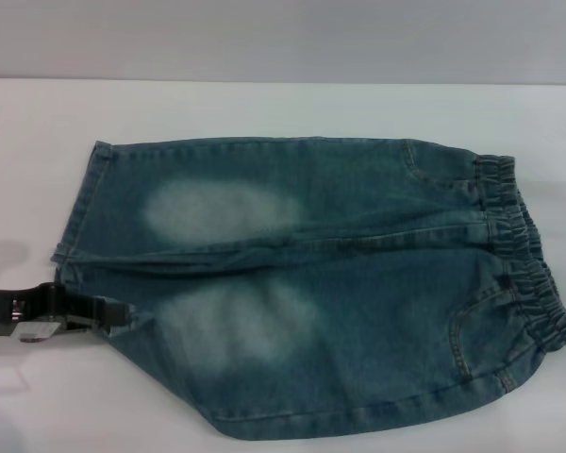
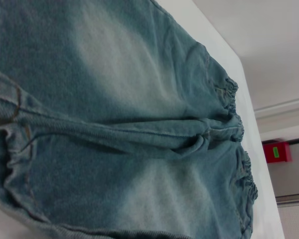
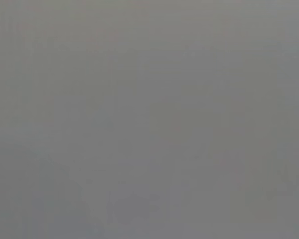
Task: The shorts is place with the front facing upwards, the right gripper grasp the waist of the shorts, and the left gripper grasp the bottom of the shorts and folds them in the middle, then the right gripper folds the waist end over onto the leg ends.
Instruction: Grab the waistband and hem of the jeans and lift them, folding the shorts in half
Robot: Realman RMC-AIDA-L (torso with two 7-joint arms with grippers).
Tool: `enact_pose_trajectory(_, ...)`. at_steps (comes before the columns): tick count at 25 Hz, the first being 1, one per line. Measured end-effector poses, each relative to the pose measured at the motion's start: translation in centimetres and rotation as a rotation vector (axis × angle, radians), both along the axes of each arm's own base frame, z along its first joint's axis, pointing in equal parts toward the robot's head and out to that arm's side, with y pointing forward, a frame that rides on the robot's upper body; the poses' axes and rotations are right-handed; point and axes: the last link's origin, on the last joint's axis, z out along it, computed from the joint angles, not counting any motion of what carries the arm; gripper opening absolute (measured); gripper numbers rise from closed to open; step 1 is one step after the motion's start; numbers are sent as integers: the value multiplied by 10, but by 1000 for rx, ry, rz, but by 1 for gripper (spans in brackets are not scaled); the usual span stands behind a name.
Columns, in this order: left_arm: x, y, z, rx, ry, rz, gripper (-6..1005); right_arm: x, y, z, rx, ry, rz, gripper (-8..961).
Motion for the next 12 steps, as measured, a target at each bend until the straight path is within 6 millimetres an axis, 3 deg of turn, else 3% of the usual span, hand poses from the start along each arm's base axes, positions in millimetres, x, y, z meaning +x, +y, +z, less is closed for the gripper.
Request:
enact_pose_trajectory(6, 0, 2, 0, 10, 8, -3, 43, -11, 17, 0, -86, 47, 69, 715)
enact_pose_trajectory(12, -1, 4, 0, 20, 17, -10, 46, -33, 30, 10, -257, 92, 247, 715)
